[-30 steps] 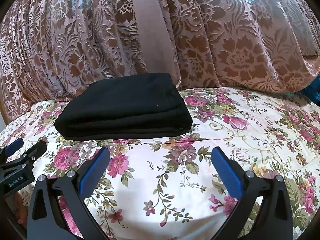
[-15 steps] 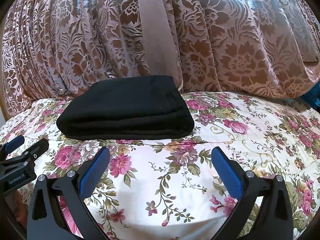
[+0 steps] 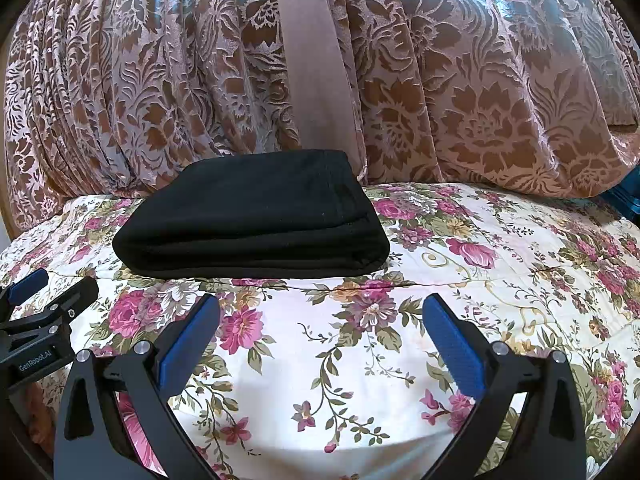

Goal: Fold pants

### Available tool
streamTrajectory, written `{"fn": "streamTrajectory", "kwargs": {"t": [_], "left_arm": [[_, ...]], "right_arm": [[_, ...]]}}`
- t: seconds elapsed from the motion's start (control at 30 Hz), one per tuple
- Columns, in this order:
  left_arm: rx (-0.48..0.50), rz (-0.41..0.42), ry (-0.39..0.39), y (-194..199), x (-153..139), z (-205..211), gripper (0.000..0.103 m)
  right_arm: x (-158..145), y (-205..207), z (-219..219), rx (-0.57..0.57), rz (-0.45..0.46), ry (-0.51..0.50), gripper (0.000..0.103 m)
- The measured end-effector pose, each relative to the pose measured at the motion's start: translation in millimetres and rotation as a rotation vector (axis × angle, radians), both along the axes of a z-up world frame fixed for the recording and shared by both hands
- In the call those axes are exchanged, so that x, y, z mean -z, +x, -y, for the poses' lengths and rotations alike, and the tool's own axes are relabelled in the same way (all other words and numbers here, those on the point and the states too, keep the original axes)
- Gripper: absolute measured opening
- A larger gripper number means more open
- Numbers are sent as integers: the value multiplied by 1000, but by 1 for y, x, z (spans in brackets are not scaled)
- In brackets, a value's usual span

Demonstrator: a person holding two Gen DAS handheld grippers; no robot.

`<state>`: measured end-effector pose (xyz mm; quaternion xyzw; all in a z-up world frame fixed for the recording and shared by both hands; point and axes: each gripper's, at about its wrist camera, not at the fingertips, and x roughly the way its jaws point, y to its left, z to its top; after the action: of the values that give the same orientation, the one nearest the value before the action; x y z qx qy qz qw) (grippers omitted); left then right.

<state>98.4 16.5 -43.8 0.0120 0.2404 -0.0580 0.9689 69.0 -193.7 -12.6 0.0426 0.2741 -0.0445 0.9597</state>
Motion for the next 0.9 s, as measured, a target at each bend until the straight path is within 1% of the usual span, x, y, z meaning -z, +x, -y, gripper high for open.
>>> {"fn": "streamTrajectory", "kwargs": {"t": [0.9], "left_arm": [[-4,-9,-7,1,1,-2,100]], "right_arm": [[3,3,1,-4,-10,5,101]]}}
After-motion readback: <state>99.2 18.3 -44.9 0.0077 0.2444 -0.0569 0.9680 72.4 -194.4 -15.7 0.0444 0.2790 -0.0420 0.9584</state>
